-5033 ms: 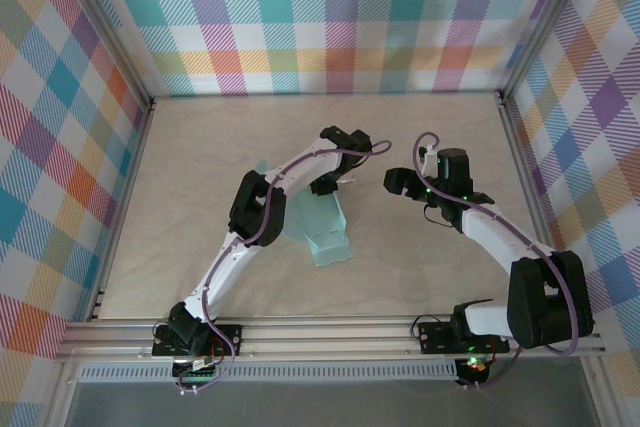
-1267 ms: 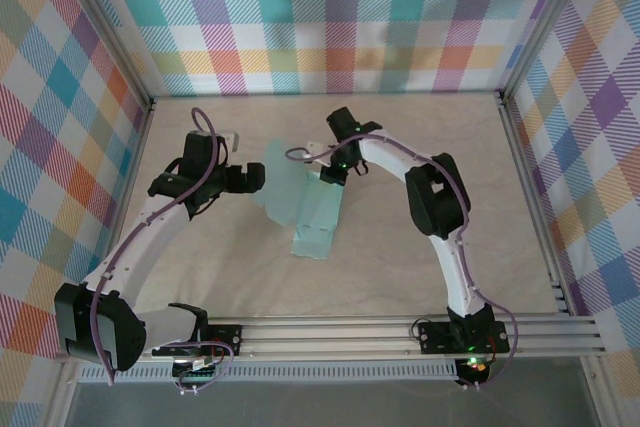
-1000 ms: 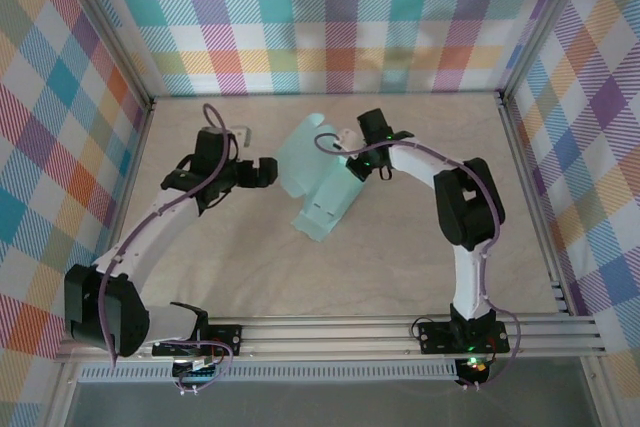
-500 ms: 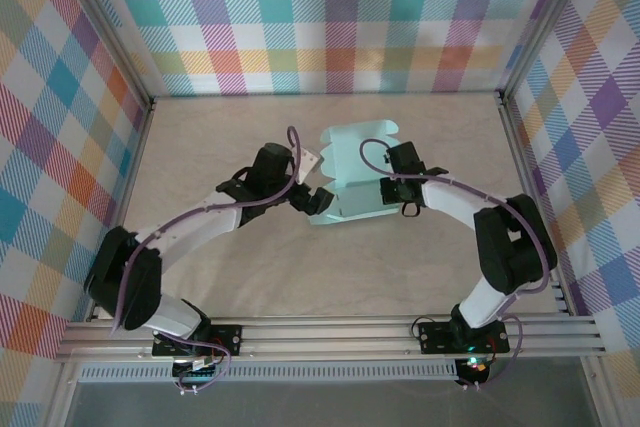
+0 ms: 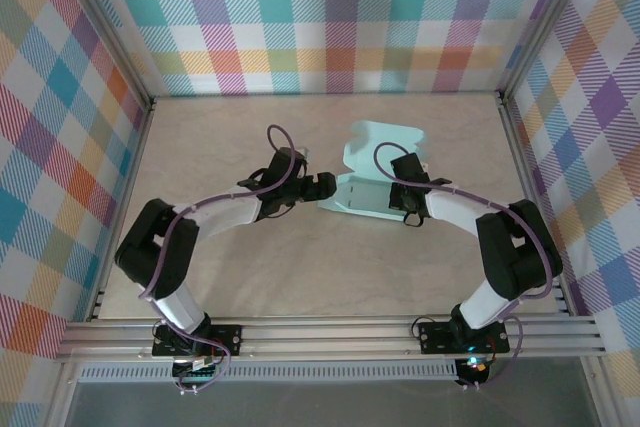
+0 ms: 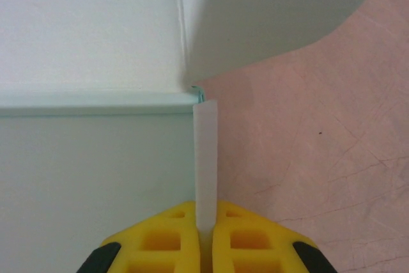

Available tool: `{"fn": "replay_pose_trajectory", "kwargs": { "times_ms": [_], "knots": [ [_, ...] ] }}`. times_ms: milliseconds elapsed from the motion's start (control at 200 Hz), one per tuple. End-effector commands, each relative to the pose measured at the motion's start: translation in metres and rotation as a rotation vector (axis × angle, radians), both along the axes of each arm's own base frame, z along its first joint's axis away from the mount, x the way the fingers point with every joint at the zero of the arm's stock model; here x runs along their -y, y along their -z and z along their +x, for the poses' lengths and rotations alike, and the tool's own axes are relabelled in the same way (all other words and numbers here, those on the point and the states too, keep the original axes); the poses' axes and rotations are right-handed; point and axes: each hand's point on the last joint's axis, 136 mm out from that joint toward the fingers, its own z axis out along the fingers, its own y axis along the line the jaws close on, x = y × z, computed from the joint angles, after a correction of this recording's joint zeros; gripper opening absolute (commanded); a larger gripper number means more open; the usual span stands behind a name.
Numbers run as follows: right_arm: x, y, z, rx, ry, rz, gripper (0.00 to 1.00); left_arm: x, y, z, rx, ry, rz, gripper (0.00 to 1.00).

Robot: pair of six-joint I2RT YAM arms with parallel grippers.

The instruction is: Fold the paper box

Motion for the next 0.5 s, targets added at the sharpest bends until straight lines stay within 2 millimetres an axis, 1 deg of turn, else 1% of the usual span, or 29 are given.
{"fn": "replay_pose_trajectory", "kwargs": {
  "times_ms": [0, 45, 155, 195, 220, 240, 275, 365, 495],
  "knots": [
    [-0.004, -0.010, 0.014, 0.042, 0.033, 0.027, 0.00, 0.022, -0.011, 0.013, -0.057, -0.073, -0.136, 0.80],
    [-0.005, -0.010, 0.014, 0.040, 0.020, 0.026, 0.00, 0.026, -0.012, 0.018, -0.045, -0.056, -0.122, 0.75],
    [-0.006, -0.011, 0.014, 0.035, -0.001, 0.022, 0.00, 0.032, -0.009, 0.031, -0.024, -0.008, -0.072, 0.70],
    [-0.007, -0.011, 0.013, 0.032, -0.007, 0.025, 0.00, 0.038, -0.009, 0.034, -0.014, 0.027, -0.070, 0.63],
    [-0.008, -0.012, 0.013, 0.033, -0.011, 0.030, 0.00, 0.043, -0.011, 0.036, 0.003, 0.056, -0.069, 0.62],
    [-0.010, -0.012, 0.013, 0.032, -0.018, 0.034, 0.00, 0.047, -0.010, 0.037, 0.014, 0.087, -0.066, 0.56],
    [-0.012, -0.012, 0.013, 0.029, -0.028, 0.045, 0.00, 0.054, -0.011, 0.039, 0.049, 0.142, -0.068, 0.52],
    [-0.017, -0.011, 0.012, 0.021, -0.044, 0.063, 0.00, 0.065, -0.008, 0.045, 0.141, 0.229, -0.058, 0.52],
    [-0.022, -0.010, 0.011, 0.004, -0.069, 0.092, 0.00, 0.065, 0.006, 0.051, 0.236, 0.305, 0.019, 0.51]
  ]
}}
